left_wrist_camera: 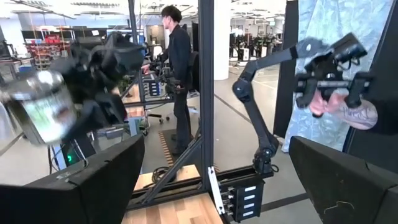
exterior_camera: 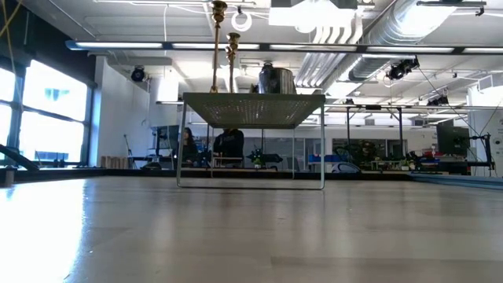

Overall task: Pick & Place candle stick holders
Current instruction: Put the green scented candle on the shelf aligned with the other brown scented candle, then return to Home Position

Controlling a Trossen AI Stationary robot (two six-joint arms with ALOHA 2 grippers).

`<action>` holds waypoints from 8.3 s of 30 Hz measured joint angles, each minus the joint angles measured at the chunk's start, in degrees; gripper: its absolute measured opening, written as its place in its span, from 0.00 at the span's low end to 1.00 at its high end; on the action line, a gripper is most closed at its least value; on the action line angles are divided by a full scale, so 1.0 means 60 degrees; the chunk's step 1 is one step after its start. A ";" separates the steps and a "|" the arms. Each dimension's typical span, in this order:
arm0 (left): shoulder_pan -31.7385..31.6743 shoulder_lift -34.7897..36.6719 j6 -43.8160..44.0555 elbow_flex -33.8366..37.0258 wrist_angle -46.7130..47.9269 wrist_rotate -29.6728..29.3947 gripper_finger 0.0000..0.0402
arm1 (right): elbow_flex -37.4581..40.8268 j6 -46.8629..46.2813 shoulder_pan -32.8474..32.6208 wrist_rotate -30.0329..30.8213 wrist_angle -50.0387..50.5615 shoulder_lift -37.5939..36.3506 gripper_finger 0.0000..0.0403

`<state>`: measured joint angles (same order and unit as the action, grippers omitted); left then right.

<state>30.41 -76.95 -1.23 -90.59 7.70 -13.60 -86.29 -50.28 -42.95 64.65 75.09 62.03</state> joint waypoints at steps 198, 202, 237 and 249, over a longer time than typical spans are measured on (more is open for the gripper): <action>0.1377 0.8116 0.3518 0.8304 0.1474 -0.4814 0.01 | 0.4785 0.5492 0.5098 -0.9071 -0.5664 -0.8821 0.01; 0.1370 0.8867 0.3715 1.0228 -0.0379 -0.4864 0.01 | 0.6684 0.5385 0.5098 -0.9718 -0.7219 -1.0254 0.01; 0.1373 0.9668 0.4133 1.4950 -0.5311 -0.4655 0.01 | 1.4285 0.4710 0.5386 -1.0016 -1.5545 -1.0285 0.00; 0.1370 0.9664 0.4860 1.4972 -0.3913 -0.4277 0.01 | 1.4289 0.4536 0.5916 -1.0014 -1.4718 -1.0281 0.01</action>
<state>38.63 -18.96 27.93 -0.75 -15.78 -39.26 -0.56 -23.06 -7.45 4.57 -13.21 0.34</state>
